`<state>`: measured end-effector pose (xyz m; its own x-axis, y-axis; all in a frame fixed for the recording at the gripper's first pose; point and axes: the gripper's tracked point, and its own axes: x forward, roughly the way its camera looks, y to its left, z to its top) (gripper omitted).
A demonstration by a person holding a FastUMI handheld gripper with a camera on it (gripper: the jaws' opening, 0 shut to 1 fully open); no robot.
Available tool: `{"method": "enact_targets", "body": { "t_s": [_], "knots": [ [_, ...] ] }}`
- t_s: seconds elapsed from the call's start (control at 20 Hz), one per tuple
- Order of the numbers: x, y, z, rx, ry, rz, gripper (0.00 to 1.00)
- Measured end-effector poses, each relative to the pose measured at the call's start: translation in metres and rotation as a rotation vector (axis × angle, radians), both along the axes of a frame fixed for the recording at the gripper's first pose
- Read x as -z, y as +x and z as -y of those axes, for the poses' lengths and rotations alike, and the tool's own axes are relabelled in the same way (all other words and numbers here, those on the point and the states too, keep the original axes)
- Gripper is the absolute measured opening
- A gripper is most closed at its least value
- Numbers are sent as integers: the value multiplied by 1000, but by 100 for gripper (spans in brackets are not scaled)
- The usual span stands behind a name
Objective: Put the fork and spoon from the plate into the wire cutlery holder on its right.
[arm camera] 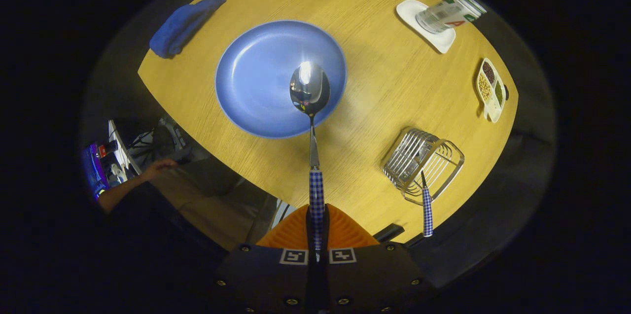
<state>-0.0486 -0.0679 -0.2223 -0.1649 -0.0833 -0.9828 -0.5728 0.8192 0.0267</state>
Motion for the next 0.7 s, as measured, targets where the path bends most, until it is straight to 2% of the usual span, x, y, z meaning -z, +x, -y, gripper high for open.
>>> {"method": "enact_targets", "body": {
  "t_s": [0.4,0.6,0.7],
  "knots": [
    [-41,-9,70,93,-53,-87,1],
    [-38,-4,84,180,-15,-129,1],
    [-35,-1,90,257,8,-154,1]
  ]
}}
